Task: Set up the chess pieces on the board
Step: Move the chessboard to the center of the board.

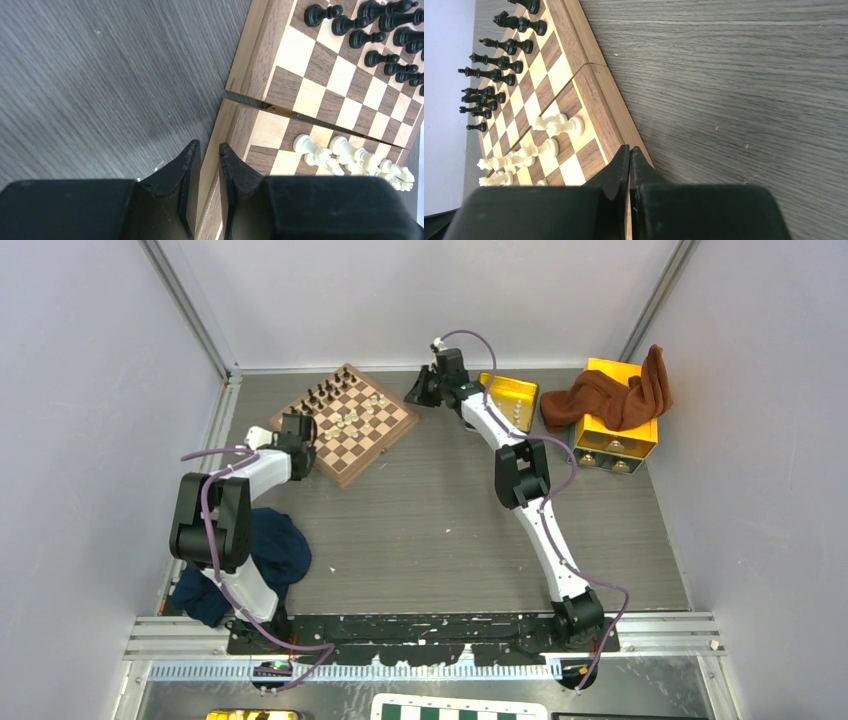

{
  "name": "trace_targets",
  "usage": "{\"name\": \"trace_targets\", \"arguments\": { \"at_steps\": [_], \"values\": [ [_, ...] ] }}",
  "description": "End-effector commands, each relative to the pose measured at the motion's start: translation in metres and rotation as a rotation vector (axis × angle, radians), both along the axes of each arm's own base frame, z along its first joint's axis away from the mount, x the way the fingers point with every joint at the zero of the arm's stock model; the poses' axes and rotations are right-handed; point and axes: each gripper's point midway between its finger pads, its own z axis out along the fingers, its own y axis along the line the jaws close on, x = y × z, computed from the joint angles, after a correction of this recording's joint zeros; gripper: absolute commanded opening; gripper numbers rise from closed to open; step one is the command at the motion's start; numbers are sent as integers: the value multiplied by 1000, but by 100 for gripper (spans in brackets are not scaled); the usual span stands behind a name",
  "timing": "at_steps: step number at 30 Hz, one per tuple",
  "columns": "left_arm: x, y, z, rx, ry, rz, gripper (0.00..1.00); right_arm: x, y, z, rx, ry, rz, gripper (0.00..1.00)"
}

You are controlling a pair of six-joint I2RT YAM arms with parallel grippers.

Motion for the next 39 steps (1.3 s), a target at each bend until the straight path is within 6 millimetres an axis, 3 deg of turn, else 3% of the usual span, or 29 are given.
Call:
{"name": "trace_targets", "arguments": {
  "at_steps": [1,11,18,29,39],
  "values": [
    [-4,15,23,43,-57,61,22,6,6,25,37,-62,15,1],
    [-14,15,10,36,-24,65,22,4,6,19,35,-49,21,1],
    [-10,7,-9,0,13,56,22,-4,9,12,25,-25,40,1],
    [-5,4,-21,-8,46,47,21,-16,15,4,1,-4,66,1],
    [22,-20,-17,-63,-39,-65,20,-26,18,4,-7,7,85,1]
  ]
}}
